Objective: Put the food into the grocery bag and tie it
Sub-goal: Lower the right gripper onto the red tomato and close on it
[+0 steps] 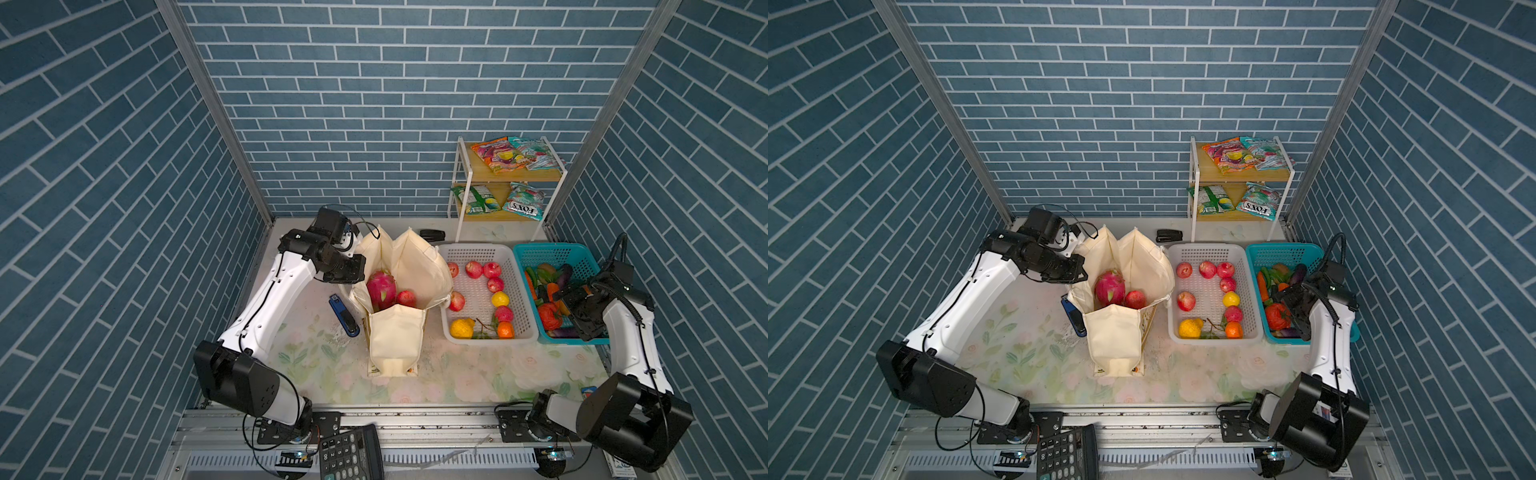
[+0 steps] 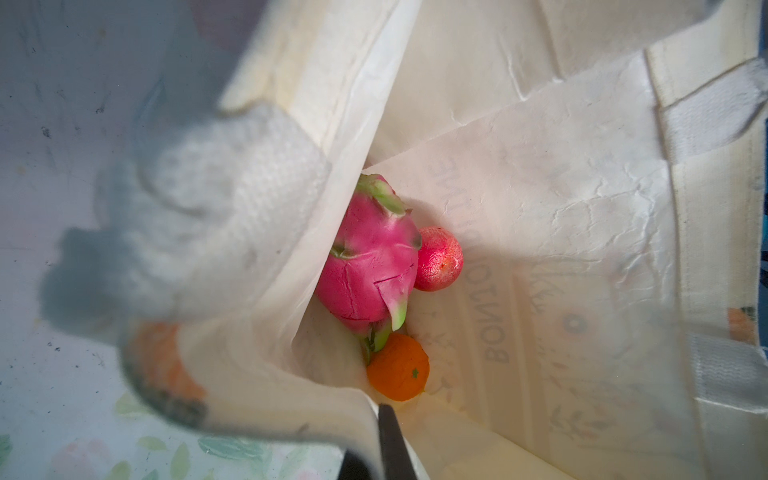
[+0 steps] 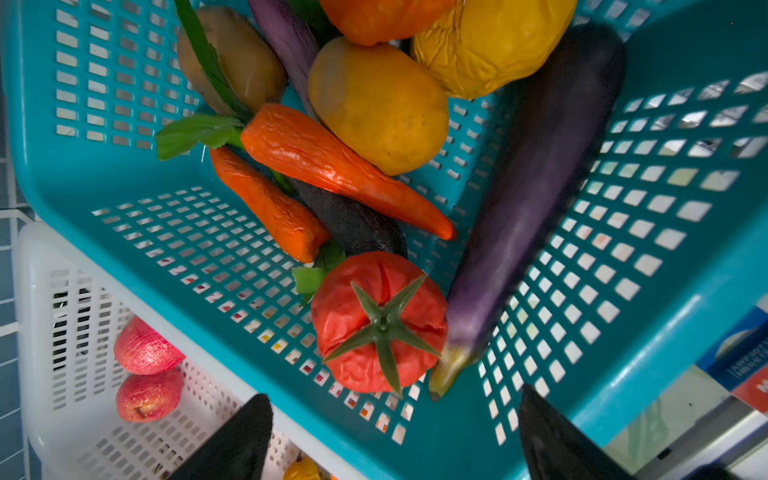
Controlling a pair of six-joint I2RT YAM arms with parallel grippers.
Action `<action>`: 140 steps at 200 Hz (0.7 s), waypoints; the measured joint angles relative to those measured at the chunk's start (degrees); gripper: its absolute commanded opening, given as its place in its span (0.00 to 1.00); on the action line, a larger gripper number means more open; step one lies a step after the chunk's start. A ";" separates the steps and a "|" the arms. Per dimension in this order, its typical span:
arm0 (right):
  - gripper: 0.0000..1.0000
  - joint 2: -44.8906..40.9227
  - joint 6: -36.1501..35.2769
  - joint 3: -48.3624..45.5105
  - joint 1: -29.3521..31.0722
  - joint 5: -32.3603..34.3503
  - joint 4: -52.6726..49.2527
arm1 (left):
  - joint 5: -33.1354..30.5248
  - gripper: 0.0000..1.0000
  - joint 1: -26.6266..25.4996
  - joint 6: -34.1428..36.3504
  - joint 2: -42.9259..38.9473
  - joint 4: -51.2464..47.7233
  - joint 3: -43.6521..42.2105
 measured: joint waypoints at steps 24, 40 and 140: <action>0.89 0.52 -2.97 0.00 -1.70 -3.23 0.00 | 0.35 0.05 0.00 -0.11 0.31 0.22 0.04; 0.88 1.33 -4.68 0.00 -2.29 -4.83 0.02 | 0.39 0.05 0.00 -0.11 0.31 0.24 0.04; 0.88 7.61 -9.44 0.44 -2.51 -7.43 0.50 | 1.14 0.05 0.00 -0.74 0.00 0.81 -0.22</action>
